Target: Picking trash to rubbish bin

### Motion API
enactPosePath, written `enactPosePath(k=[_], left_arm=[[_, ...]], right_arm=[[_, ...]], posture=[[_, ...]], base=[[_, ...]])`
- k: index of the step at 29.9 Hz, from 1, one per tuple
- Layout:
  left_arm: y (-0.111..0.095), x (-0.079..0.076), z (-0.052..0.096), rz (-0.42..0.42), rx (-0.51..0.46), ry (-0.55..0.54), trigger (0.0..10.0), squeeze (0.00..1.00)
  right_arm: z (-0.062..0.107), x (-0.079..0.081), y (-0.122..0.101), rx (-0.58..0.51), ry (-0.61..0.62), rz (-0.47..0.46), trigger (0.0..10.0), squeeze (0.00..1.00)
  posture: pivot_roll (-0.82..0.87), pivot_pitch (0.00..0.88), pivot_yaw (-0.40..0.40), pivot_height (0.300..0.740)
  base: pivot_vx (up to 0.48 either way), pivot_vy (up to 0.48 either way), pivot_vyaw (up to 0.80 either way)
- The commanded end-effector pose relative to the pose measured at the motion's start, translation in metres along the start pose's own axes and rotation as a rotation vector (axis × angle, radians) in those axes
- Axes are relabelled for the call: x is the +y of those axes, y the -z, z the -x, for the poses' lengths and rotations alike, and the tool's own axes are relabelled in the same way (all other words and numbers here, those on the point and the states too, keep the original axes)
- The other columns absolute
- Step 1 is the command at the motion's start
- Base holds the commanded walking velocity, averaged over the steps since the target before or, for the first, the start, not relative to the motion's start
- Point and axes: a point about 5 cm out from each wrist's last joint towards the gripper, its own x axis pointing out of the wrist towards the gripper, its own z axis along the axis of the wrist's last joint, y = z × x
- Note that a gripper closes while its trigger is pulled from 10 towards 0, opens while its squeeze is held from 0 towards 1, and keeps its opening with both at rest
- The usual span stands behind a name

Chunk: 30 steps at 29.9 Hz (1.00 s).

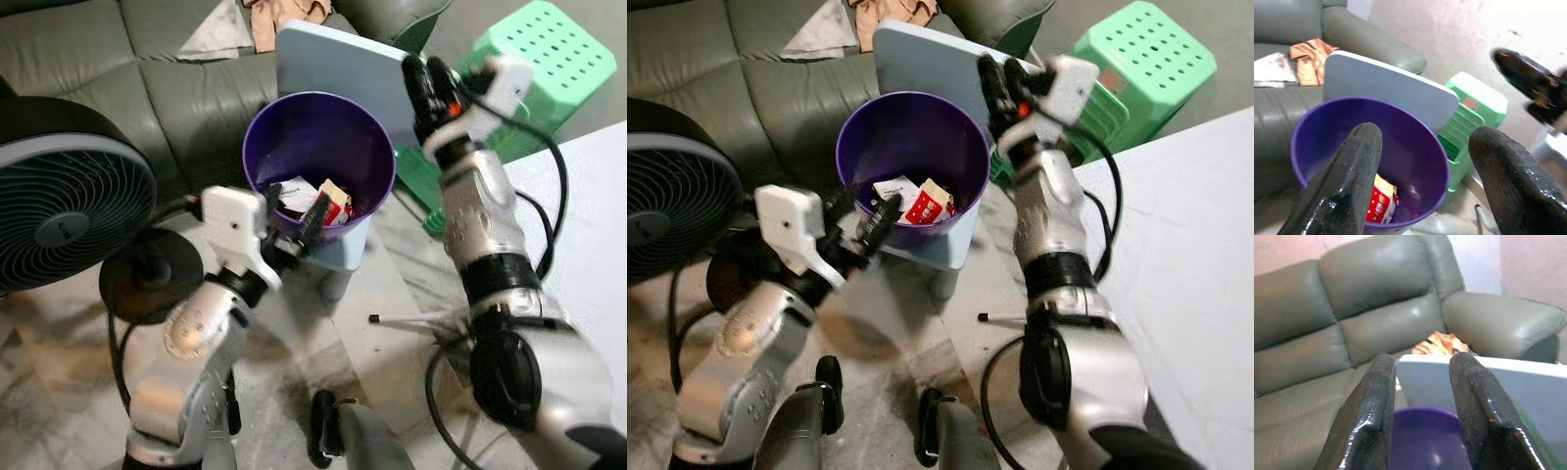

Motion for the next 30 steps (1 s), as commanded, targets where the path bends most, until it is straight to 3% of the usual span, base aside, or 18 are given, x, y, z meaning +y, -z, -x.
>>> enactPosePath(k=[1, 2, 5, 6, 11, 12, 15, 19, 24, 30], left_arm=[[0.005, 0.007, 0.001, 0.018, 0.014, -0.036, 10.0, 0.0], [0.005, 0.02, -0.001, -0.008, 0.015, -0.09, 10.0, 0.0], [0.004, 0.031, -0.002, -0.053, 0.016, -0.14, 10.0, 0.0], [0.007, 0.039, -0.004, -0.125, 0.046, -0.176, 10.0, 0.0], [0.007, 0.046, -0.006, -0.158, 0.047, -0.192, 10.0, 0.0], [0.008, 0.056, -0.008, -0.159, 0.052, -0.25, 10.0, 0.0], [0.008, 0.059, -0.009, -0.159, 0.054, -0.266, 10.0, 0.0], [0.015, 0.075, -0.009, -0.143, 0.068, -0.372, 10.0, 0.0], [0.021, 0.078, -0.012, -0.165, 0.084, -0.371, 10.0, 0.0], [0.026, 0.08, -0.021, -0.17, 0.101, -0.348, 10.0, 0.0]], right_arm=[[0.005, -0.001, -0.007, -0.02, -0.022, 0.013, 10.0, 1.0], [0.017, -0.007, -0.007, -0.013, -0.004, 0.022, 10.0, 1.0], [0.029, -0.01, -0.008, -0.001, 0.019, 0.034, 10.0, 1.0], [0.042, -0.014, -0.005, 0.034, 0.047, 0.063, 10.0, 1.0], [0.058, -0.019, -0.004, 0.05, 0.074, 0.06, 10.0, 1.0], [0.071, -0.025, -0.005, 0.056, 0.128, 0.069, 10.0, 1.0], [0.074, -0.025, -0.005, 0.061, 0.143, 0.073, 10.0, 1.0], [0.09, -0.03, -0.004, 0.098, 0.219, 0.196, 10.0, 1.0], [0.102, -0.04, 0.002, 0.16, 0.336, 0.301, 10.0, 1.0], [0.111, -0.051, 0.006, 0.185, 0.442, 0.282, 10.0, 1.0]], posture=[[0.2, 0.289, -0.127, 0.74], [0.18, 0.26, -0.121, 0.74], [0.18, 0.26, -0.121, 0.74], [0.18, 0.229, -0.117, 0.74], [0.18, 0.2, -0.113, 0.74], [0.17, 0.172, -0.108, 0.74], [0.17, 0.172, -0.108, 0.74], [0.16, 0.124, -0.095, 0.74], [0.13, 0.083, -0.069, 0.74], [0.11, 0.048, -0.041, 0.74]], base=[[0.0, 0.0, 0.0], [0.0, 0.0, 0.0], [0.0, 0.0, 0.0], [0.0, 0.0, 0.0], [0.0, 0.0, 0.0], [0.0, 0.0, 0.0], [0.0, 0.0, 0.0], [0.0, 0.0, 0.0], [0.0, 0.0, 0.0], [0.0, 0.0, 0.0]])
